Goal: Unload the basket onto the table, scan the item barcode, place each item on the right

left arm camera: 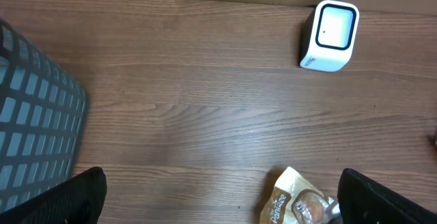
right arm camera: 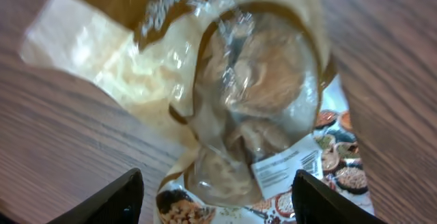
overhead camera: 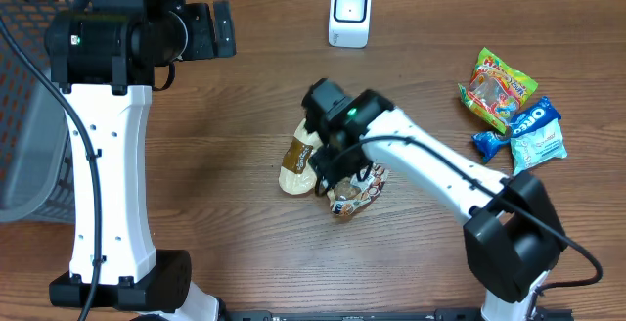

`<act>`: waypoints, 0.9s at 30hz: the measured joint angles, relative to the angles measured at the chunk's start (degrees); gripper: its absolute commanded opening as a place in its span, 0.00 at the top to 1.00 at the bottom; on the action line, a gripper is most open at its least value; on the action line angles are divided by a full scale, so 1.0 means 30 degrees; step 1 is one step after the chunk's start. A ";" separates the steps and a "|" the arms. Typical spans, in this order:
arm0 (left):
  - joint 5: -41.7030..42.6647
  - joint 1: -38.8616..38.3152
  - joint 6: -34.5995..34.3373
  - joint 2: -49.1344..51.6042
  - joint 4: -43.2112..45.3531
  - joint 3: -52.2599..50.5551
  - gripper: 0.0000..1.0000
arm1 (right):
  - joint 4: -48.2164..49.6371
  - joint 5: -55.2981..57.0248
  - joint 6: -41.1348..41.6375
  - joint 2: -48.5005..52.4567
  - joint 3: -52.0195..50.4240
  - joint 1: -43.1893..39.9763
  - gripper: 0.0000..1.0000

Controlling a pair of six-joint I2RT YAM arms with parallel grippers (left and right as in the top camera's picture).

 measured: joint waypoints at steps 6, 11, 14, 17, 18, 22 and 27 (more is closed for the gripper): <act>0.0000 0.0000 0.0000 0.0000 0.0000 0.0000 0.00 | 0.0117 0.1056 0.0415 0.0000 -0.0787 0.0306 0.33; 0.0000 0.0000 0.0000 0.0000 0.0000 0.0000 0.00 | 0.0962 0.0933 0.2200 0.0000 -0.0831 0.0117 0.31; 0.0000 0.0000 0.0000 0.0000 0.0000 0.0000 0.00 | 0.2025 0.0219 0.2849 0.0000 -0.0831 0.0175 0.23; 0.0000 0.0000 0.0000 0.0000 0.0000 0.0000 0.00 | 0.2630 -0.0029 0.2703 0.0000 -0.0831 0.0444 0.20; 0.0000 0.0000 0.0000 0.0000 0.0000 0.0000 0.00 | 0.2747 0.0029 0.2674 0.0000 -0.0831 0.0634 0.20; 0.0000 0.0000 0.0000 0.0000 0.0000 0.0000 0.00 | 0.3570 0.0270 0.4379 0.0000 -0.0831 0.1188 0.19; 0.0000 0.0000 0.0000 0.0000 0.0007 0.0000 0.00 | 0.4437 -0.0466 0.9653 0.0015 -0.0845 0.0976 0.20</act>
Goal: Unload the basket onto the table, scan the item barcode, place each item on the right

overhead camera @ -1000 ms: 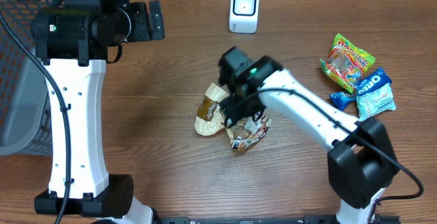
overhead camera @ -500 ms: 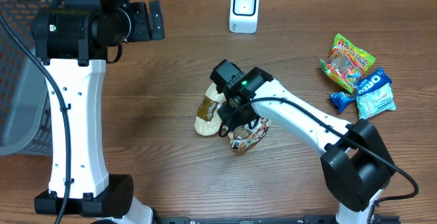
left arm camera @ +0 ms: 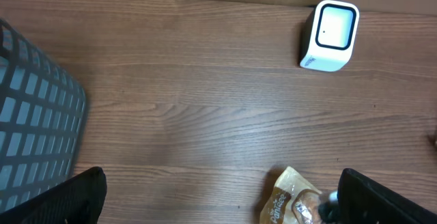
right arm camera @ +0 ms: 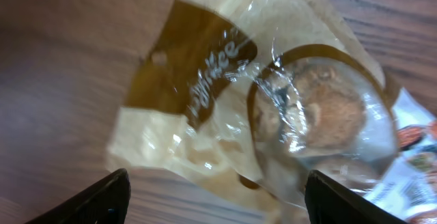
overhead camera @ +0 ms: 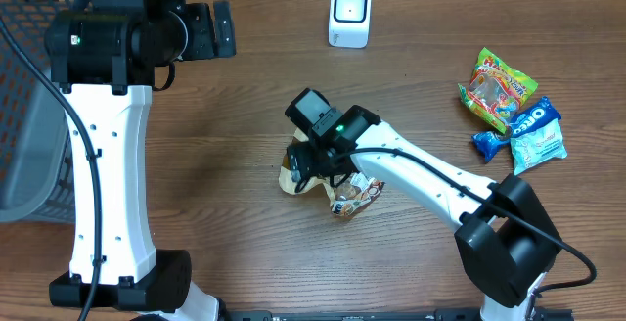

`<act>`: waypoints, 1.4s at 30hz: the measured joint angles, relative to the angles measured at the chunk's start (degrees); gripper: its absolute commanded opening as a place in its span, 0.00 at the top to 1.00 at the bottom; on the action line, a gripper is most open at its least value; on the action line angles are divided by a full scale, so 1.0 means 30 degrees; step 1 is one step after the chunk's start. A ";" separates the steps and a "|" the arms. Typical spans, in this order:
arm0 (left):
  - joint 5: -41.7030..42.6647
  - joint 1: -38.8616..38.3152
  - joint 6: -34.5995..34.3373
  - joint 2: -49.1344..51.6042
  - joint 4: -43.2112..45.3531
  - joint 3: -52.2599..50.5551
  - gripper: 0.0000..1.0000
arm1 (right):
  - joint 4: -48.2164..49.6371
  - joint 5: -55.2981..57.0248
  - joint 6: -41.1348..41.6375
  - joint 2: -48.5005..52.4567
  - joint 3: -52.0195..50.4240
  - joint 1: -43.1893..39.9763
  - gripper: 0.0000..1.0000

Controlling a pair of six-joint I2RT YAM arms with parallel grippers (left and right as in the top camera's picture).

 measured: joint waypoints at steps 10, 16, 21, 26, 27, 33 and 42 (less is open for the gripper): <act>0.0000 0.0000 0.0000 0.0000 -0.0007 0.0000 0.00 | -0.4058 -0.4116 0.2863 0.0022 -0.0029 0.0248 0.21; 0.0007 0.0000 0.0000 0.0000 -0.0007 0.0000 0.00 | -0.5071 -0.4699 0.2018 0.0022 -0.1173 0.0277 0.23; 0.0000 0.0000 0.0000 0.0000 -0.0007 0.0000 0.00 | -0.5034 -0.2863 0.1559 0.0102 -0.2885 0.0000 0.23; 0.0000 0.0000 0.0000 0.0000 -0.0007 0.0000 0.01 | -0.5064 0.1071 0.1348 0.0131 -0.3053 -0.1829 0.23; 0.0000 0.0000 0.0000 0.0000 -0.0007 0.0000 0.00 | -0.4663 0.1851 0.1297 0.0131 -0.3060 -0.2346 0.24; 0.0000 0.0000 0.0000 0.0000 -0.0007 0.0000 0.00 | -0.1654 0.5071 0.0138 0.0131 -0.3045 -0.5231 0.23; 0.0000 0.0000 0.0000 0.0000 -0.0015 0.0000 0.00 | -0.3082 0.2084 -0.2331 0.0131 0.0233 -0.7271 0.22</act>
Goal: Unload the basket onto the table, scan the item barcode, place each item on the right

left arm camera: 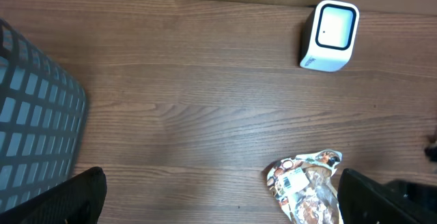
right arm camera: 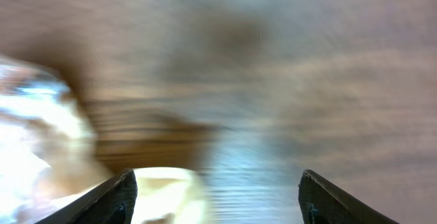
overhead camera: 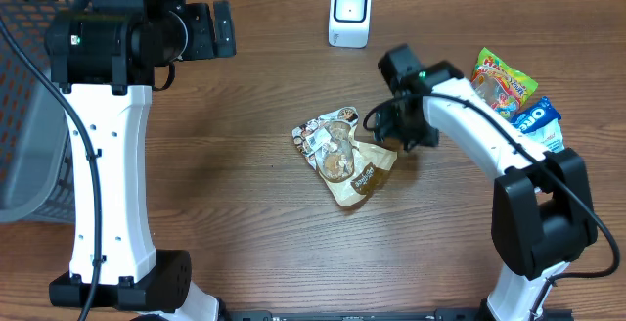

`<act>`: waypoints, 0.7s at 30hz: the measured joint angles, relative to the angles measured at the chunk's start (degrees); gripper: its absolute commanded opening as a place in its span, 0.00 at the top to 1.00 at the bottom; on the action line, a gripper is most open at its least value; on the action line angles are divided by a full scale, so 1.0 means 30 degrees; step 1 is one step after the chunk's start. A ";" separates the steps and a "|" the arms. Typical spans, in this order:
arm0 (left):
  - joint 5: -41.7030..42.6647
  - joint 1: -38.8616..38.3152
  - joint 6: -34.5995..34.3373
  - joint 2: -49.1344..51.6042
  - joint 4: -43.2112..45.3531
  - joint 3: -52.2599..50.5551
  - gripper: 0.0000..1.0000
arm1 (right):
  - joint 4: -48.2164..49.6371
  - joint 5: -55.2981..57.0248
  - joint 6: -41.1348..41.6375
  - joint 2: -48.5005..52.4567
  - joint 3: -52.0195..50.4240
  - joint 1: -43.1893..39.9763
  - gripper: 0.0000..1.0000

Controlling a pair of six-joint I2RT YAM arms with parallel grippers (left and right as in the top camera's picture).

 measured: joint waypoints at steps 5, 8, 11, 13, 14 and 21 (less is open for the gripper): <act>0.0007 0.0000 0.0000 0.0000 0.0007 0.0000 0.00 | 0.0947 -0.1851 -0.2987 -0.0007 0.1166 0.0306 0.21; 0.0007 0.0000 0.0000 0.0000 0.0007 0.0000 0.00 | 0.0874 -0.2652 -0.4867 0.0000 0.1151 0.0532 0.17; 0.0000 0.0000 0.0000 0.0000 0.0007 0.0000 0.00 | 0.0801 -0.3402 -0.6550 0.0080 0.1137 0.0619 0.16; 0.0000 0.0000 0.0000 0.0000 0.0007 0.0000 0.00 | 0.0721 -0.4131 -0.7686 0.0335 0.1129 0.0619 0.16; 0.0000 0.0000 0.0000 0.0000 0.0007 0.0000 0.00 | 0.0692 -0.4539 -0.8233 0.0532 0.1115 0.0619 0.16; 0.0000 0.0000 0.0000 0.0000 0.0007 0.0000 0.00 | -0.0168 -0.6878 -1.1038 0.2353 0.0976 0.0619 0.15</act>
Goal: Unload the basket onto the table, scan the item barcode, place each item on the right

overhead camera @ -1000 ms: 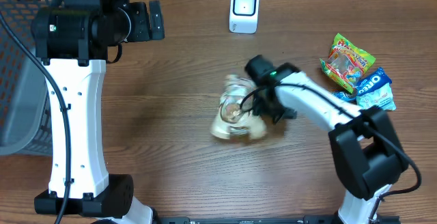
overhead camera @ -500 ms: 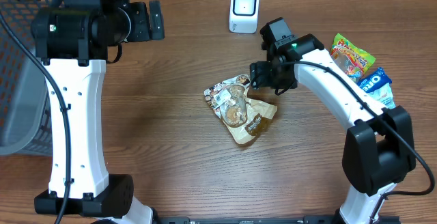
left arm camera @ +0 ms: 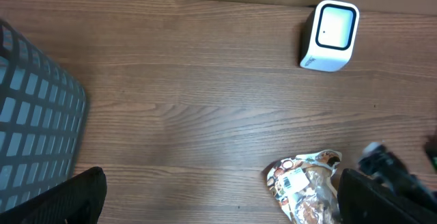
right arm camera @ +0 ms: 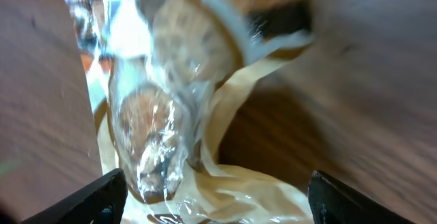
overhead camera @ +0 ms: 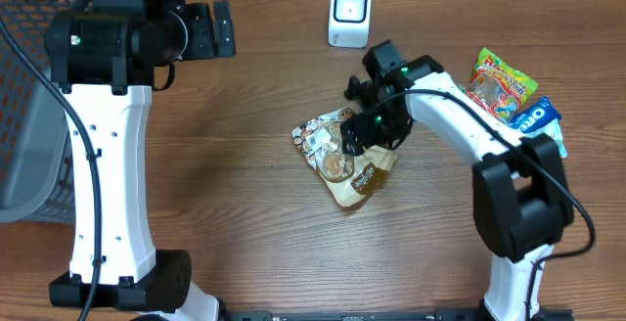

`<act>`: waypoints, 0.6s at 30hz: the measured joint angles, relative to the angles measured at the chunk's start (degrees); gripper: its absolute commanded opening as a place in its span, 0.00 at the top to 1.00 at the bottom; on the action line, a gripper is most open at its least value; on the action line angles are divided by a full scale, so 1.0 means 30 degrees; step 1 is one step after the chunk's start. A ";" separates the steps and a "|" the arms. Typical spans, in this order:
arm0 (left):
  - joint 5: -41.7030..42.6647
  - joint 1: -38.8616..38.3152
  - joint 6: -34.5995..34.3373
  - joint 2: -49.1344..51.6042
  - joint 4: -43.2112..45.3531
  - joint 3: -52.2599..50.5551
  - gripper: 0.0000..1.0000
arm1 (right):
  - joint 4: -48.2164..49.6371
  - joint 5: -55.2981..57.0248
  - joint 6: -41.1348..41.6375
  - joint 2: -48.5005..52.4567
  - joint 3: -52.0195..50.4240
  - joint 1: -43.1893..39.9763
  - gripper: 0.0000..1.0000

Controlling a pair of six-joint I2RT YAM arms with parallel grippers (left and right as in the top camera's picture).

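The item is a tan snack bag (overhead camera: 344, 157) with a clear window, lying flat mid-table. Its patterned end with the white barcode label (overhead camera: 318, 137) points up-left. The label faces up and also shows in the left wrist view on the bag (left arm camera: 305, 188). The white scanner (overhead camera: 350, 14) stands at the far edge, seen too as the scanner (left arm camera: 330, 35). My right gripper (overhead camera: 364, 130) hangs open just over the bag's upper right part; the bag (right arm camera: 164, 108) fills its view, right gripper (right arm camera: 218, 207) holding nothing. My left gripper (overhead camera: 217, 29) is raised at the far left, open and empty.
A grey mesh basket (overhead camera: 27, 96) stands at the left edge, also visible as the basket (left arm camera: 34, 128). A colourful gummy bag (overhead camera: 499, 88) and blue Oreo packs (overhead camera: 533, 130) lie at the right, close behind the right arm.
My right gripper was right of the bag over bare wood; now it is further left, over the bag's upper right part. The bag and the left arm have not moved.
First the bag lay tan end up-left with my right gripper low over it, then over its left end. Later the bag lay turned round and further right, label end up-left, with the gripper off to its right. Now the gripper is back over it.
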 measured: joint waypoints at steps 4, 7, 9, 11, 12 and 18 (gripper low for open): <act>0.0007 0.0000 0.0000 0.0000 0.0000 0.0000 0.00 | 0.0262 -0.1319 -0.0867 0.0641 -0.0350 0.0000 0.15; 0.0000 0.0000 0.0000 0.0000 0.0000 0.0000 0.00 | 0.1056 -0.1705 -0.0903 0.0685 -0.0991 0.0029 0.16; 0.0000 0.0000 0.0000 0.0000 0.0000 0.0000 0.00 | 0.1566 -0.1865 -0.0867 0.0685 -0.1647 0.0058 0.23; 0.0000 0.0000 0.0000 0.0000 0.0000 0.0000 0.00 | 0.1632 -0.2062 -0.0721 0.0641 -0.1887 0.0066 0.33; 0.0000 0.0000 0.0000 0.0000 0.0000 0.0000 0.00 | 0.1676 -0.2127 -0.0612 0.0648 -0.1967 0.0073 0.43; 0.0000 0.0000 0.0000 0.0000 0.0000 0.0000 0.00 | 0.1749 -0.2645 0.0444 0.0605 -0.2208 0.0160 0.96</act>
